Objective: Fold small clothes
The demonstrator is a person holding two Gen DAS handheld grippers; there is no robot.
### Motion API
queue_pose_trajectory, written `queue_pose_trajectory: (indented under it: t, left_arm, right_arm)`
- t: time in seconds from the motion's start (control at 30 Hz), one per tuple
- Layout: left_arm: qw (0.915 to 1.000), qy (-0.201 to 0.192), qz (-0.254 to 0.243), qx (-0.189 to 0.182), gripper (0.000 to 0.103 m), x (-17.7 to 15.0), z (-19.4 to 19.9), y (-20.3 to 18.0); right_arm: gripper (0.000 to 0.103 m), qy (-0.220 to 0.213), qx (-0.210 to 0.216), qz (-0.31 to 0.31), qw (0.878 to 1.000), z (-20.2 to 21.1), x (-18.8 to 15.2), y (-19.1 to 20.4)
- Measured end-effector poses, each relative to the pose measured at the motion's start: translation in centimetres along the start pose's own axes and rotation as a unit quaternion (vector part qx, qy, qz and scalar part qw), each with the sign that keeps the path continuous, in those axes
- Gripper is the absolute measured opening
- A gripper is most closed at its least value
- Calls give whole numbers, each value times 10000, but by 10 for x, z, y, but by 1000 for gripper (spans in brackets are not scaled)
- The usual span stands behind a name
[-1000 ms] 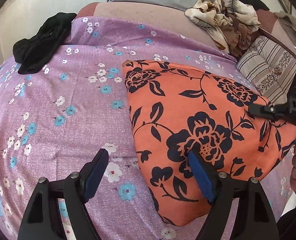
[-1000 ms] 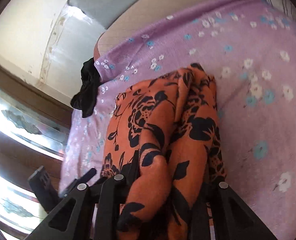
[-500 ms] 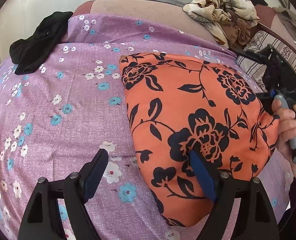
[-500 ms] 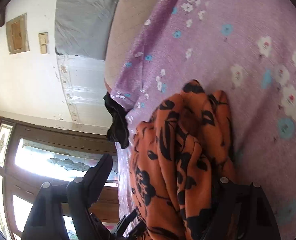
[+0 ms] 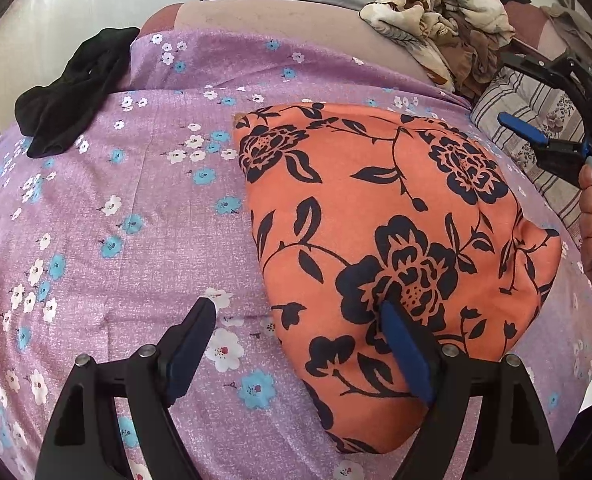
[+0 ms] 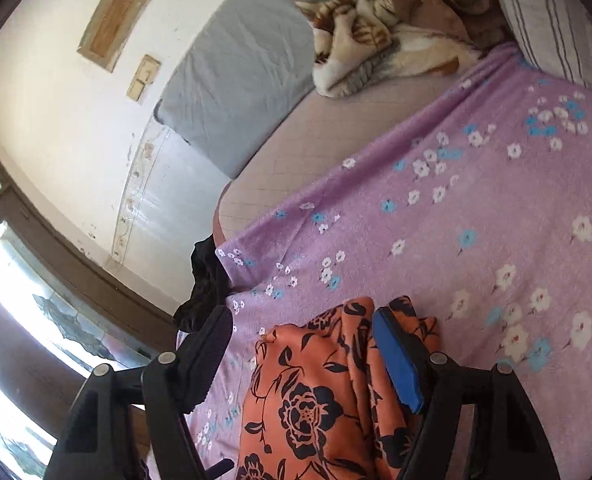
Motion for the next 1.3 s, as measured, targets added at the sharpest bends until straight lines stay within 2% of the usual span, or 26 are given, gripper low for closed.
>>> queue_pose_trajectory:
  t: [0.07, 0.17, 0.23, 0.27, 0.3, 0.37, 0.43, 0.63, 0.77, 0.83, 0.93, 0.97, 1.07, 1.17, 1.3]
  left_arm:
    - [10000, -15, -33, 41, 86, -1, 1, -1]
    - [10000, 0, -56, 46, 87, -3, 1, -2]
    - [10000, 57, 2, 55, 96, -4, -2, 0]
    - [9999, 78, 66, 40, 97, -5, -4, 1]
    - [9998, 114, 139, 8, 98, -6, -6, 4]
    - [9994, 171, 297, -79, 101, -7, -9, 7]
    - [9991, 209, 352, -107, 101, -7, -9, 9]
    - [9999, -11, 118, 5, 101, -4, 10, 3]
    - [9992, -203, 288, -213, 101, -1, 24, 1]
    - [9994, -72, 253, -214, 101, -4, 20, -3]
    - [9984, 560, -45, 0, 101, -20, -6, -9]
    - [9981, 617, -43, 29, 101, -24, -11, -9]
    - [9977, 614, 252, -97, 101, -25, -13, -3]
    - [9972, 593, 427, -159, 101, -24, -8, 1]
    - [9987, 386, 298, -131, 101, -24, 4, -4]
  right_arm:
    - [75, 239, 45, 403, 9989, -11, -11, 19]
    - [61, 900, -137, 790, 9927, -43, -36, 34]
    - [55, 1412, -688, 833, 9841, -71, -51, 24]
    - [51, 1772, -1052, 742, 9757, -86, -61, 12]
    - [38, 2061, -1239, 533, 9692, -98, -69, -1]
    - [36, 2007, -1046, 225, 9738, -98, -70, -10]
    - [36, 2045, -1118, 265, 9721, -90, -69, -8]
    - [38, 1644, -1573, 793, 9705, -39, -80, 6]
    - [39, 1543, -1604, 1004, 9697, -12, -86, 22]
    - [39, 1634, -1646, 1066, 9669, -3, -99, 23]
    - [39, 2153, -2059, 1164, 9475, -9, -133, 11]
    - [39, 2286, -2074, 1196, 9436, -13, -143, 8]
    - [40, 2110, -2249, 1687, 9362, -15, -153, 16]
    - [44, 2080, -2182, 1687, 9384, -15, -153, 15]
    - [44, 2119, -2035, 1534, 9435, -12, -151, 9]
Point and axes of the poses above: each gripper's, at about its wrist camera, not at the fingertips, and z roughly against the way its jaws point, y to its left, x to its top, the point moved 4 cm from there along -z, roughly the way its jaws point, and after that the axes turned 12 degrees about -x, right-handed, at the moved point
